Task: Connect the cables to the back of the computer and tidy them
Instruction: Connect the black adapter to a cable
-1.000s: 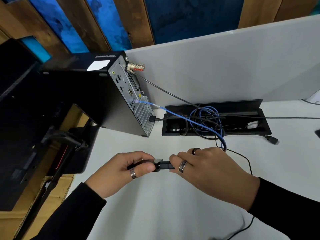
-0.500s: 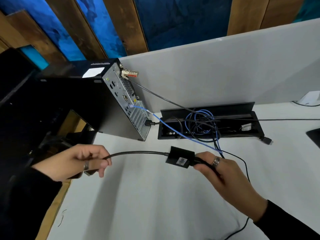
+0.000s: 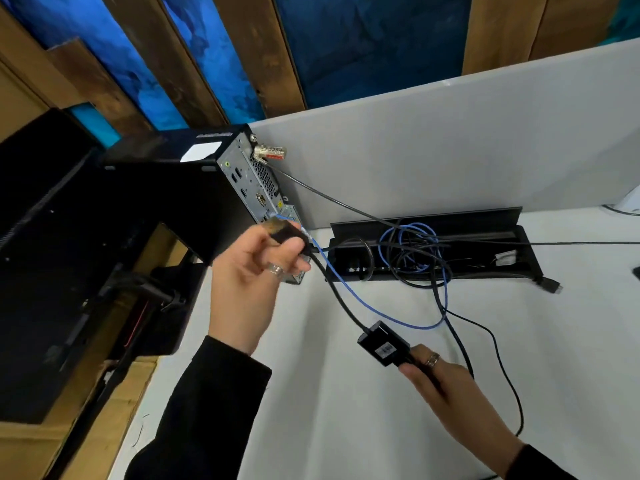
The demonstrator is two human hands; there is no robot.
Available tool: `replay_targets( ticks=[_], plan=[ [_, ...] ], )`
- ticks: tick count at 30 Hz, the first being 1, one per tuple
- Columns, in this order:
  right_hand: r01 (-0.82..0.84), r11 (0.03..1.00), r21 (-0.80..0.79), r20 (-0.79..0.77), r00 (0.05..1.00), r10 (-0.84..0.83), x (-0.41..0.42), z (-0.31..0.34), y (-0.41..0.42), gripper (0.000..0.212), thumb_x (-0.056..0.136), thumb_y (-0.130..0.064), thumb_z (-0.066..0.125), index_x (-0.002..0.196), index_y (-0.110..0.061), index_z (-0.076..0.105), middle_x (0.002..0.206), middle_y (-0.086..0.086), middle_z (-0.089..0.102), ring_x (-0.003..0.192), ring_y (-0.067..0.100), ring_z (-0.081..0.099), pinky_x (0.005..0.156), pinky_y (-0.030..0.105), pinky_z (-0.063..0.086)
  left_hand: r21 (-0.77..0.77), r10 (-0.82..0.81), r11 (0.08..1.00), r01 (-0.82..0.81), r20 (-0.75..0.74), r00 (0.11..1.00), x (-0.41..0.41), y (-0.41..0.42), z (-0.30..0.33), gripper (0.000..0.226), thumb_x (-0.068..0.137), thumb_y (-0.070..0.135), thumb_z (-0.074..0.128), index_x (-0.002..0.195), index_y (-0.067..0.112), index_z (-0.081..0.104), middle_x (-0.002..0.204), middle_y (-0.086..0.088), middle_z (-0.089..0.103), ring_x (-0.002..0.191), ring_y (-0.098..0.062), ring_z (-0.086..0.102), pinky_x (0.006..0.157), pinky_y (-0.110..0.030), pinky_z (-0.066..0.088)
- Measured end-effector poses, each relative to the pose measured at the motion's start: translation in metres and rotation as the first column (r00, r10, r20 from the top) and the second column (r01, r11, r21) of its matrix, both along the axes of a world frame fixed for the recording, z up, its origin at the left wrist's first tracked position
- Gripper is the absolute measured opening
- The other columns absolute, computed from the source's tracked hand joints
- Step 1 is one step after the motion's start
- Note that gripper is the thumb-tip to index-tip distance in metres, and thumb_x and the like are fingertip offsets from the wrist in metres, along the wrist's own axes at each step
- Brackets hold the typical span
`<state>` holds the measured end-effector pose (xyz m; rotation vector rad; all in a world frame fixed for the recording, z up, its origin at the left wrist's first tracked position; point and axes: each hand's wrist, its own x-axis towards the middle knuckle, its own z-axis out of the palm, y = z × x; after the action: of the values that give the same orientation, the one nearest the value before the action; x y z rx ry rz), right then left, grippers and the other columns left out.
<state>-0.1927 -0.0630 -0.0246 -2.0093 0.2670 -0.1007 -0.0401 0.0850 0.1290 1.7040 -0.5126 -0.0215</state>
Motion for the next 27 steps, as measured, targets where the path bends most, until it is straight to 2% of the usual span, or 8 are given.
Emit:
replay_targets(
  ticks=[2,4,7,9,14,21,24,27],
  plan=[
    [0.002,1.0,-0.027,-0.008,1.0,-0.002,0.001,-0.003,0.0,0.011,0.089,-0.04,0.048,0.078,-0.045,0.048,0.051,-0.009,0.041,0.045,0.008,0.033,0.046,0.016,0.027,0.195,-0.045,0.981,0.011,0.17,0.984,-0.002,0.0,-0.002,0.013,0.08,0.021,0.066,0.09,0.029,0.064,0.071,0.002,0.069,0.064,-0.009,0.065,0.069,-0.027,0.054],
    [0.015,0.999,-0.033,-0.006,1.0,-0.015,0.003,-0.002,0.0,0.018,0.091,-0.035,0.051,0.075,-0.042,0.049,0.05,-0.01,0.041,0.046,0.009,0.033,0.046,0.015,0.027,0.318,-0.078,0.948,-0.022,0.298,0.951,-0.005,0.0,-0.002,0.013,0.08,0.033,0.059,0.092,0.036,0.061,0.082,0.002,0.067,0.072,-0.008,0.066,0.073,-0.025,0.054],
    [0.029,0.999,-0.024,0.02,0.999,-0.029,0.007,0.002,0.002,0.017,0.093,-0.029,0.051,0.078,-0.038,0.05,0.049,-0.013,0.043,0.046,0.008,0.033,0.045,0.013,0.028,0.378,-0.098,0.923,-0.07,0.406,0.909,-0.008,-0.003,0.0,0.015,0.082,0.034,0.054,0.095,0.031,0.06,0.086,0.01,0.063,0.078,-0.002,0.063,0.075,-0.017,0.051],
    [0.036,0.999,-0.022,0.025,0.999,-0.035,0.009,0.004,0.002,0.017,0.093,-0.028,0.051,0.079,-0.037,0.05,0.049,-0.016,0.045,0.046,0.008,0.035,0.046,0.012,0.029,0.385,-0.106,0.92,-0.075,0.428,0.898,-0.009,-0.004,0.0,0.019,0.084,0.033,0.053,0.097,0.024,0.063,0.087,0.013,0.062,0.079,0.0,0.063,0.075,-0.017,0.051],
    [0.044,0.999,0.006,0.024,0.999,-0.044,0.012,0.004,0.002,0.016,0.093,-0.027,0.051,0.079,-0.035,0.052,0.05,-0.017,0.047,0.045,0.007,0.035,0.046,0.012,0.029,0.402,-0.105,0.91,-0.1,0.457,0.883,-0.007,-0.004,-0.001,0.027,0.084,0.035,0.053,0.099,0.016,0.067,0.086,0.017,0.06,0.079,0.0,0.062,0.075,-0.017,0.05],
    [-0.008,1.0,0.013,-0.035,0.999,0.008,0.014,0.001,0.0,0.019,0.092,-0.03,0.052,0.076,-0.038,0.047,0.048,-0.009,0.043,0.046,0.009,0.034,0.047,0.016,0.029,0.388,-0.082,0.917,-0.098,0.422,0.903,-0.008,-0.002,-0.004,0.014,0.083,0.03,0.061,0.096,0.027,0.063,0.085,0.014,0.062,0.077,0.001,0.062,0.073,-0.008,0.048],
    [-0.129,0.992,0.012,-0.14,0.982,0.129,0.018,0.004,-0.001,0.008,0.093,-0.031,0.051,0.091,-0.036,0.045,0.055,-0.003,0.049,0.05,0.006,0.045,0.054,0.014,0.036,0.317,0.014,0.94,-0.126,0.332,0.943,-0.008,0.001,-0.005,0.018,0.081,0.021,0.068,0.09,0.035,0.061,0.075,0.008,0.066,0.069,-0.003,0.065,0.069,-0.005,0.046],
    [-0.224,0.973,0.047,-0.221,0.948,0.229,0.022,0.013,-0.002,0.02,0.092,-0.034,0.051,0.109,-0.033,0.039,0.072,-0.012,0.056,0.061,0.002,0.054,0.067,0.015,0.043,0.245,0.081,0.961,-0.127,0.188,0.979,-0.01,0.003,-0.005,0.016,0.077,0.016,0.068,0.085,0.028,0.062,0.065,0.0,0.068,0.062,-0.001,0.064,0.063,-0.005,0.046]
  ],
)
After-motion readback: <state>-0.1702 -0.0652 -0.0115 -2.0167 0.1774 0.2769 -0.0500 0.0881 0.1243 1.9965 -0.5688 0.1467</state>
